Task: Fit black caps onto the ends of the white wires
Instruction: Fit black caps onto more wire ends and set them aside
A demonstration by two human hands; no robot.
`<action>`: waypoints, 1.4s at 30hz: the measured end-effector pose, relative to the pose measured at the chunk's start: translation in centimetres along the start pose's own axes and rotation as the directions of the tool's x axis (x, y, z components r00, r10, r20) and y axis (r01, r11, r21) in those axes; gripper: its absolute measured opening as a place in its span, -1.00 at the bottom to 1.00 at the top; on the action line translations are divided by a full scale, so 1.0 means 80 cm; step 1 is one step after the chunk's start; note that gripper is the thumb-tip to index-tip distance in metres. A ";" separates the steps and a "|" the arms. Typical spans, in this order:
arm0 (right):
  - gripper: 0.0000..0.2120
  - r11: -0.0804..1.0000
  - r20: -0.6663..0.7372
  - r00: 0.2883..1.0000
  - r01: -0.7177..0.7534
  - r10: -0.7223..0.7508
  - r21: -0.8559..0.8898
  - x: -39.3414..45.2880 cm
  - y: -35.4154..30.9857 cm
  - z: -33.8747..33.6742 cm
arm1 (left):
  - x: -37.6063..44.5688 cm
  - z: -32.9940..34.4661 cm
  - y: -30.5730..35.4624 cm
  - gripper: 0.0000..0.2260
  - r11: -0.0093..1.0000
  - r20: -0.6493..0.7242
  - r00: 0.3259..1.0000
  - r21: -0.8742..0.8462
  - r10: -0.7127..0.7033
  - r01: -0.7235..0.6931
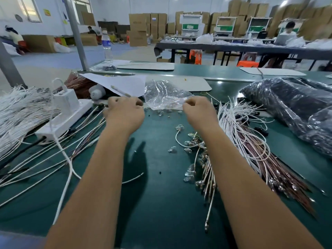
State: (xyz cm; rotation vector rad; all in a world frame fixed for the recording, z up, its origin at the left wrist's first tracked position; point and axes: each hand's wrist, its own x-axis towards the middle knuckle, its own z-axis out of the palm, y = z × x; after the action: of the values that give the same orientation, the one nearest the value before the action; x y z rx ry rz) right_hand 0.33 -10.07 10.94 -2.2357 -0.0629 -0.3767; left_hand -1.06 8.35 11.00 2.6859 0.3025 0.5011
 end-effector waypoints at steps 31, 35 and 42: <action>-0.89 0.894 -0.295 0.853 0.358 -0.431 -0.269 -0.021 0.076 -0.042 | -0.034 0.105 0.112 -0.60 0.776 -0.284 0.867 -0.391 0.409 -0.495; -0.90 0.897 -0.421 0.798 0.327 -0.430 -0.298 -0.020 0.079 -0.048 | -0.028 0.105 0.104 -0.77 0.763 -0.303 0.869 -0.420 0.391 -0.491; -0.86 0.982 -0.650 0.756 -0.051 -0.079 -0.179 -0.013 0.098 -0.070 | -0.023 0.107 0.088 -0.87 0.685 -0.190 0.908 -0.604 0.373 -0.408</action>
State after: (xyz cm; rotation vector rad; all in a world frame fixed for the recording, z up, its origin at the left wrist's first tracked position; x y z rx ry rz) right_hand -0.71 -19.30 8.12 -2.1552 0.3464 -1.2046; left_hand 1.49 -1.39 6.03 2.0492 -0.3932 0.6568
